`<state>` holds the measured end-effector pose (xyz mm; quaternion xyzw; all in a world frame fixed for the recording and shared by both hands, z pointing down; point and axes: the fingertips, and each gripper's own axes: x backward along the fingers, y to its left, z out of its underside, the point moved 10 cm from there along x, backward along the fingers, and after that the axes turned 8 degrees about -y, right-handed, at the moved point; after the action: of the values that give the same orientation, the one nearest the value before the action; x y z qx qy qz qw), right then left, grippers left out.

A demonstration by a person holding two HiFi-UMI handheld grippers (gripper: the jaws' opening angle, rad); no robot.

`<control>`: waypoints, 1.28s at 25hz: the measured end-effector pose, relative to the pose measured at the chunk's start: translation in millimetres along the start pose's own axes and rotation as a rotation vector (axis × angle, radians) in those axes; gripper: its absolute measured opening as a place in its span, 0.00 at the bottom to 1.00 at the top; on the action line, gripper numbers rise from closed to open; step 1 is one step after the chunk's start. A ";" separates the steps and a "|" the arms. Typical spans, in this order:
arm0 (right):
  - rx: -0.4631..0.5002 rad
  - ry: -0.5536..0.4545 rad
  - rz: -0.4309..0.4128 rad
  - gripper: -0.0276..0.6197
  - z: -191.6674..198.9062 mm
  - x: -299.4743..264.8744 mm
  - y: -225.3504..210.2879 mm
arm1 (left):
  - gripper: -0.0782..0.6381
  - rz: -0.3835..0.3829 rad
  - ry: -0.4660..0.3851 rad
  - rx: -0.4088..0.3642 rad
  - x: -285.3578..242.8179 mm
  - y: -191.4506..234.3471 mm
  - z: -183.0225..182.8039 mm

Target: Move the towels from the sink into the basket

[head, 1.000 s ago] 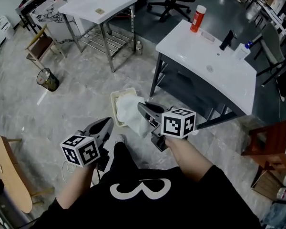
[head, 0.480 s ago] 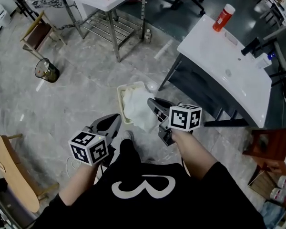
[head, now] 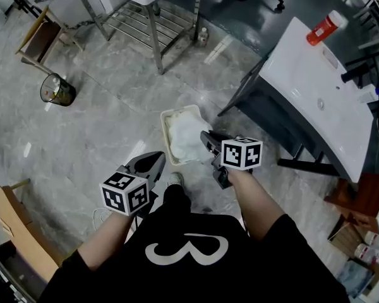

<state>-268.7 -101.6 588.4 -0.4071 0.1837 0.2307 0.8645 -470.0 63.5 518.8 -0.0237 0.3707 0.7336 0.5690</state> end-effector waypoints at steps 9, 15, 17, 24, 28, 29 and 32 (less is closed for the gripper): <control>0.025 0.098 0.088 0.08 17.2 -78.8 -37.1 | 0.12 0.003 0.082 0.014 -42.6 65.5 -6.2; -0.005 0.150 0.135 0.08 40.3 -108.5 -62.0 | 0.12 0.013 0.149 0.021 -62.6 90.6 2.0; -0.020 0.165 0.152 0.08 49.5 -112.6 -71.0 | 0.12 0.015 0.165 0.024 -66.3 94.9 3.4; -0.039 0.195 0.116 0.37 64.5 -117.5 -78.7 | 0.12 0.017 0.204 0.022 -76.2 104.1 7.5; -0.028 0.165 0.142 0.41 67.7 -94.9 -79.2 | 0.12 0.029 0.205 0.017 -81.3 87.8 7.8; -0.026 0.159 0.148 0.41 69.1 -86.3 -78.7 | 0.12 0.037 0.203 0.014 -81.1 81.1 7.2; -0.001 0.132 0.145 0.41 66.1 -60.0 -72.9 | 0.12 0.050 0.185 0.008 -77.8 59.5 3.9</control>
<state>-269.7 -105.4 703.6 -0.4075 0.2693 0.2653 0.8313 -492.0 -2.4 587.9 -0.0798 0.4251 0.7407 0.5141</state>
